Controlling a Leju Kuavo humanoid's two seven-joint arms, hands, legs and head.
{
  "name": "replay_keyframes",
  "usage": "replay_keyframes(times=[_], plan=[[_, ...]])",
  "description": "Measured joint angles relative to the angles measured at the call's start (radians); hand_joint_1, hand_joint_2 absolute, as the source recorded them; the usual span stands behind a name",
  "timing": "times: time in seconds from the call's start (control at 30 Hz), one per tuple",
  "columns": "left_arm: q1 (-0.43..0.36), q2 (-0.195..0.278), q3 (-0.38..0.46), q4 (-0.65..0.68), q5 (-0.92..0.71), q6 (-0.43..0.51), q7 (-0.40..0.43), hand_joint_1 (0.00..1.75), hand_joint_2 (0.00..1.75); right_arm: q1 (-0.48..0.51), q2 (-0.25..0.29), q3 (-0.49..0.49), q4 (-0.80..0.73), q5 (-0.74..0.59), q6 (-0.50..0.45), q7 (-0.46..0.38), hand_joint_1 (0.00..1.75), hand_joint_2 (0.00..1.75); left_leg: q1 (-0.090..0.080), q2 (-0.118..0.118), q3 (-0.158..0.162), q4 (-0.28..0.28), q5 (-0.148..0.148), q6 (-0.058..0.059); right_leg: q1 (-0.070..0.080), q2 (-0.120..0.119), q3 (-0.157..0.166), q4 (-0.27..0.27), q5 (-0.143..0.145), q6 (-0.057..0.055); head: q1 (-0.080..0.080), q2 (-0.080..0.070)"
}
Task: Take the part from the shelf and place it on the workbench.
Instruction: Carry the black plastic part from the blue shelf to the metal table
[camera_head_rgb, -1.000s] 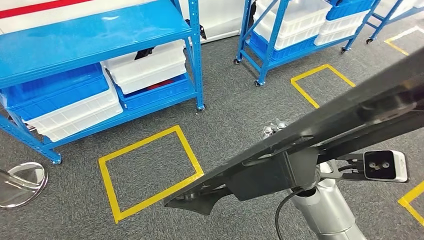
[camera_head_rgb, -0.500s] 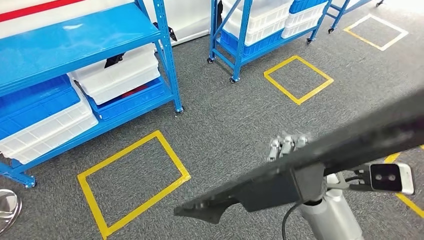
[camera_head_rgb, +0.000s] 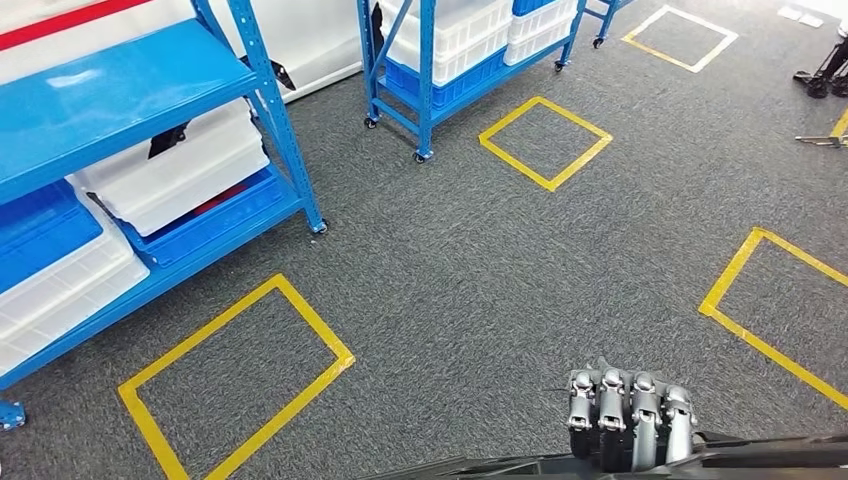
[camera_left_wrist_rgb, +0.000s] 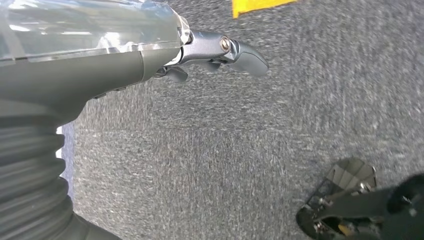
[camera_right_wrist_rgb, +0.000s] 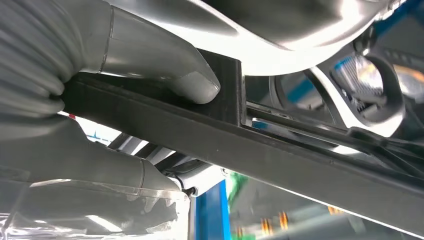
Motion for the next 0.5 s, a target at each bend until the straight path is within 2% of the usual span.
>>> replay_keyframes(times=[0.03,0.07,0.13,0.17,0.2,0.23,0.27,0.3,0.37,0.4,0.43,0.5], plan=[[0.0,0.002,-0.001,0.0,0.0,-0.006,-0.001,0.0,1.75,0.006,0.009,-0.013,-0.005,-0.005,-0.005,0.0,1.75,1.75,0.002,-0.009,-0.002,0.011,-0.011,-0.005,-0.002,0.009,0.002,-0.006,0.004,-0.007,0.0,0.0],[0.0,0.005,-0.002,0.0,0.0,-0.012,-0.003,0.0,1.75,0.009,0.015,-0.023,-0.009,-0.01,-0.011,0.0,1.75,1.75,0.004,-0.026,-0.014,0.043,-0.035,-0.008,-0.005,0.017,0.005,-0.011,0.008,-0.014,0.0,0.0],[0.001,0.012,-0.004,0.001,0.0,-0.023,-0.008,0.0,1.75,0.012,0.021,-0.037,-0.014,-0.01,-0.024,0.0,1.75,1.75,0.006,-0.066,-0.066,0.165,-0.105,-0.011,-0.006,0.035,0.006,-0.016,0.011,-0.024,0.0,0.0],[0.002,0.016,-0.005,0.001,0.0,-0.028,-0.01,0.0,1.75,0.012,0.023,-0.041,-0.015,-0.006,-0.03,0.0,1.75,1.75,0.006,-0.076,-0.097,0.234,-0.135,-0.012,-0.004,0.045,0.005,-0.015,0.012,-0.026,0.0,0.0],[0.003,0.02,-0.006,0.002,0.0,-0.032,-0.012,0.0,1.75,0.013,0.023,-0.044,-0.015,0.0,-0.037,0.0,1.75,1.75,0.006,-0.08,-0.118,0.28,-0.147,-0.013,-0.003,0.056,0.005,-0.014,0.012,-0.027,0.0,0.0],[0.004,0.023,-0.008,0.002,0.0,-0.037,-0.015,0.0,1.75,0.013,0.023,-0.046,-0.015,0.006,-0.044,0.0,1.75,1.75,0.006,-0.082,-0.122,0.289,-0.138,-0.013,-0.002,0.068,0.005,-0.012,0.012,-0.027,0.0,0.0],[0.003,0.026,-0.01,0.002,0.0,-0.04,-0.019,0.0,1.75,0.013,0.023,-0.046,-0.016,0.011,-0.048,0.0,1.75,1.75,0.006,-0.085,-0.108,0.257,-0.11,-0.012,-0.001,0.08,0.005,-0.009,0.011,-0.026,0.0,0.0],[0.002,0.029,-0.013,0.003,0.0,-0.043,-0.022,0.0,1.75,0.012,0.023,-0.047,-0.017,0.016,-0.054,0.0,1.75,1.75,0.007,-0.093,-0.079,0.193,-0.071,-0.01,-0.001,0.091,0.005,-0.005,0.01,-0.024,0.0,0.0],[0.0,0.034,-0.02,0.004,0.0,-0.047,-0.028,0.0,1.75,0.005,0.022,-0.046,-0.021,0.027,-0.079,0.0,1.75,1.75,0.009,-0.128,-0.023,0.066,-0.019,-0.003,0.001,0.112,0.001,0.006,0.007,-0.017,0.0,0.0],[-0.002,0.036,-0.024,0.004,0.0,-0.05,-0.03,0.0,1.75,-0.004,0.017,-0.043,-0.023,0.034,-0.105,0.0,1.75,1.75,0.009,-0.141,-0.01,0.03,-0.01,0.0,0.001,0.121,-0.004,0.011,0.007,-0.012,0.0,0.0],[-0.004,0.038,-0.027,0.004,0.0,-0.053,-0.031,0.0,1.75,-0.021,0.005,-0.034,-0.023,0.039,-0.147,0.0,1.75,1.75,0.008,-0.146,-0.006,0.018,-0.012,0.004,0.0,0.131,-0.009,0.013,0.009,-0.006,0.0,0.0],[-0.015,0.041,-0.037,0.004,0.0,-0.057,-0.027,0.0,1.75,-0.072,-0.042,0.003,-0.018,0.036,-0.26,0.0,1.75,1.75,0.007,-0.129,-0.007,0.013,-0.006,0.017,-0.004,0.145,-0.019,0.013,0.015,0.008,0.0,0.0]])
